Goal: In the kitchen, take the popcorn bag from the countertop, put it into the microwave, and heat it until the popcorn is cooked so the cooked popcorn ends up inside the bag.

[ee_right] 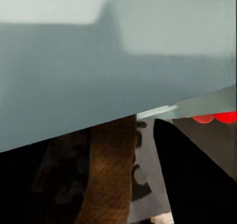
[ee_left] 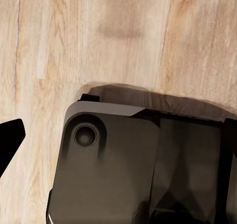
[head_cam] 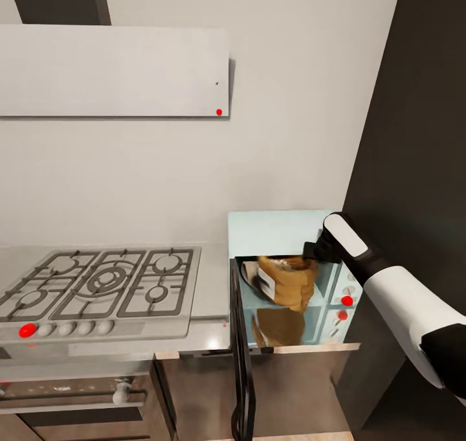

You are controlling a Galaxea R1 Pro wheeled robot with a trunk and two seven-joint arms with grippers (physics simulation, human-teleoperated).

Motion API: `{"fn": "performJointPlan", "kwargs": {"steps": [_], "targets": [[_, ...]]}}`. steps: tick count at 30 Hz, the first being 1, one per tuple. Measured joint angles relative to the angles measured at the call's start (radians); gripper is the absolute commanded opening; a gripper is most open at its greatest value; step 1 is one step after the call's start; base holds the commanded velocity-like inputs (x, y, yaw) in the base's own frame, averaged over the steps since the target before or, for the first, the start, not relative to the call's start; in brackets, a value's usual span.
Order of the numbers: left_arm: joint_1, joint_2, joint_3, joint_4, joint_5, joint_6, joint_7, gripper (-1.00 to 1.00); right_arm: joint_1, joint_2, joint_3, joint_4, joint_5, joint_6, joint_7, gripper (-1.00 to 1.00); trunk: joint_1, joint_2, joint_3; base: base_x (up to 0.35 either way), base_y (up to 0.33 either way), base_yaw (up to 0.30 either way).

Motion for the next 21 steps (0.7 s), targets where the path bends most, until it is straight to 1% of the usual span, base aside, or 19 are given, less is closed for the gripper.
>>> {"fn": "performJointPlan", "kwargs": {"steps": [7, 9, 21], "targets": [[0.0, 0.0, 0.0, 0.0, 0.0, 0.0, 0.0, 1.0, 0.0, 0.0, 0.001, 0.008, 0.007, 0.0, -0.003, 1.0, 0.0, 0.0, 0.0, 0.0, 0.0, 0.0], [0.0, 0.0, -0.001, 0.0, 0.0, 0.0, 0.0, 1.0, 0.0, 0.001, 0.002, 0.011, -0.003, 0.002, -0.003, 1.0, 0.0, 0.0, 0.0, 0.0, 0.0, 0.0], [-0.001, 0.0, -0.002, 0.0, 0.0, 0.0, 0.0, 1.0, 0.001, 0.003, 0.001, 0.011, -0.008, 0.002, -0.002, 1.0, 0.0, 0.0, 0.0, 0.0, 0.0, 0.0]]}}
